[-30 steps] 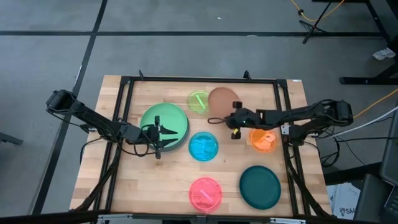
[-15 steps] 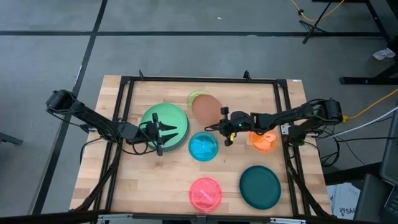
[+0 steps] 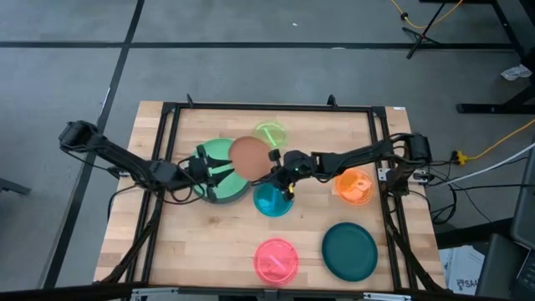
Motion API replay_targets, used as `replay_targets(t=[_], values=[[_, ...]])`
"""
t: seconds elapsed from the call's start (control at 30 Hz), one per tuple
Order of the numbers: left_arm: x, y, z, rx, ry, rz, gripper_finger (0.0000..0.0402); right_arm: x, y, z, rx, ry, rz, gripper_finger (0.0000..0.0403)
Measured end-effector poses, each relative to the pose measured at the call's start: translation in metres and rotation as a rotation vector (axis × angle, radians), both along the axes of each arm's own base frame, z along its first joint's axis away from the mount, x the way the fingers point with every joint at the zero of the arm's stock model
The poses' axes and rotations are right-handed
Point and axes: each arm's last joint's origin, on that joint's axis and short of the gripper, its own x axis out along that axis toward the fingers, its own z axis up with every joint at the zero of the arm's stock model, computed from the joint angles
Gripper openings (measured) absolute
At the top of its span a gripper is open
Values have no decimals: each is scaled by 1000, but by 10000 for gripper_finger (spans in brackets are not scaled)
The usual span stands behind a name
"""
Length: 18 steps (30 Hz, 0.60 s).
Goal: Stack plastic plates
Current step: Stack the brown plate on top of green plate
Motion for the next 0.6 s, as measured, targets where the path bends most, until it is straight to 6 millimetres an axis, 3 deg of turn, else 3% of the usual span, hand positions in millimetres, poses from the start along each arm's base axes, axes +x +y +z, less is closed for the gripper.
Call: replay_targets(t=[0.6], values=[[-13,9,16,46,-52,172,124,82,26,-15,-78,-24,74,0]])
